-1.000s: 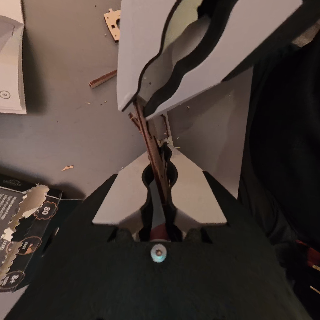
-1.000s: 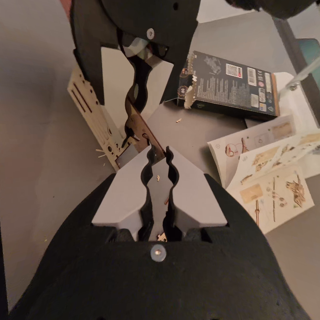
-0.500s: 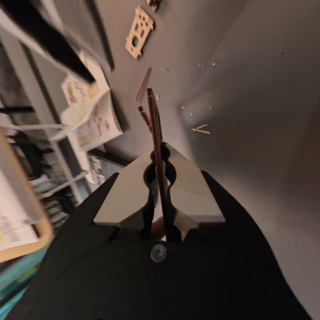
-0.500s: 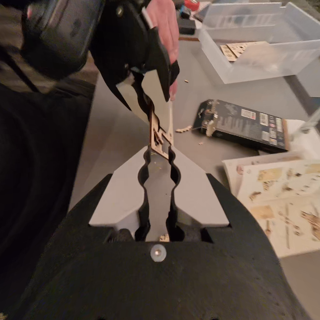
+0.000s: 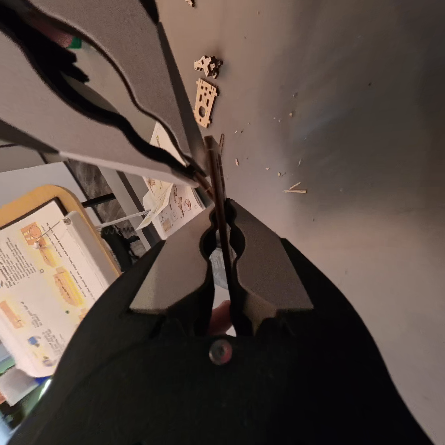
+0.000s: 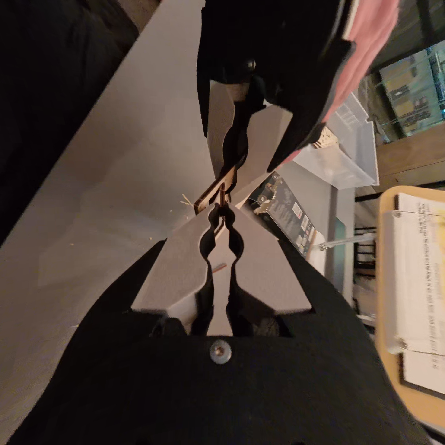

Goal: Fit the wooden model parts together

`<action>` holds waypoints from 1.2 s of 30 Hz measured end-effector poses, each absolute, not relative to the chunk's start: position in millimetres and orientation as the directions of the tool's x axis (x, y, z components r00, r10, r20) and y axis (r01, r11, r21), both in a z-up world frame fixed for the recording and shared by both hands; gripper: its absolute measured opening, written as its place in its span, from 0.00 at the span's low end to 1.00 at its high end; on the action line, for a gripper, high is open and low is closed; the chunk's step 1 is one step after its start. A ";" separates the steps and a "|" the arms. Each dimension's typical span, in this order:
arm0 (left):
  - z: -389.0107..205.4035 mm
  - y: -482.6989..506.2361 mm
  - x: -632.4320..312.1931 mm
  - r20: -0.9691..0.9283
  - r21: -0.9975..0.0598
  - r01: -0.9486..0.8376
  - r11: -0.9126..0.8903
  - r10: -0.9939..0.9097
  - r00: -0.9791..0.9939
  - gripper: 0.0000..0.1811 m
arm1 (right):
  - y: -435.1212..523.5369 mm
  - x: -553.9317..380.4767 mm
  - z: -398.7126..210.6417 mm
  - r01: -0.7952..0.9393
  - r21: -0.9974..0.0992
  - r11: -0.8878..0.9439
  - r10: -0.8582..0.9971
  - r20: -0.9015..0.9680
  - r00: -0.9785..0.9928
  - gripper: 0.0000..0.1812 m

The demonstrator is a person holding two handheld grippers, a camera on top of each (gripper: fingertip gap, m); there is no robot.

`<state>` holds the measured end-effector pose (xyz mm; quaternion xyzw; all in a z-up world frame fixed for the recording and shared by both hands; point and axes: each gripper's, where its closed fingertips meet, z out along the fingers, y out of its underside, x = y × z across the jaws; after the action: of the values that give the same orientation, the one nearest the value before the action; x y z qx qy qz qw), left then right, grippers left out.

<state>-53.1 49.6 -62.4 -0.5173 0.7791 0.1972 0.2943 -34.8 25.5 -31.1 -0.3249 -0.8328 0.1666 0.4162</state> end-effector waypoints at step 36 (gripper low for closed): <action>-80.4 44.0 -89.5 -0.413 -0.527 -0.833 -0.170 -0.805 0.426 0.44 | 72.9 108.9 -104.6 0.504 -0.708 -0.494 0.866 -0.454 0.211 0.01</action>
<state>-89.5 44.0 -80.4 -0.7646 0.5355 0.0193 0.3582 108.9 72.9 -104.6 -0.7494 -0.4570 0.4309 0.2095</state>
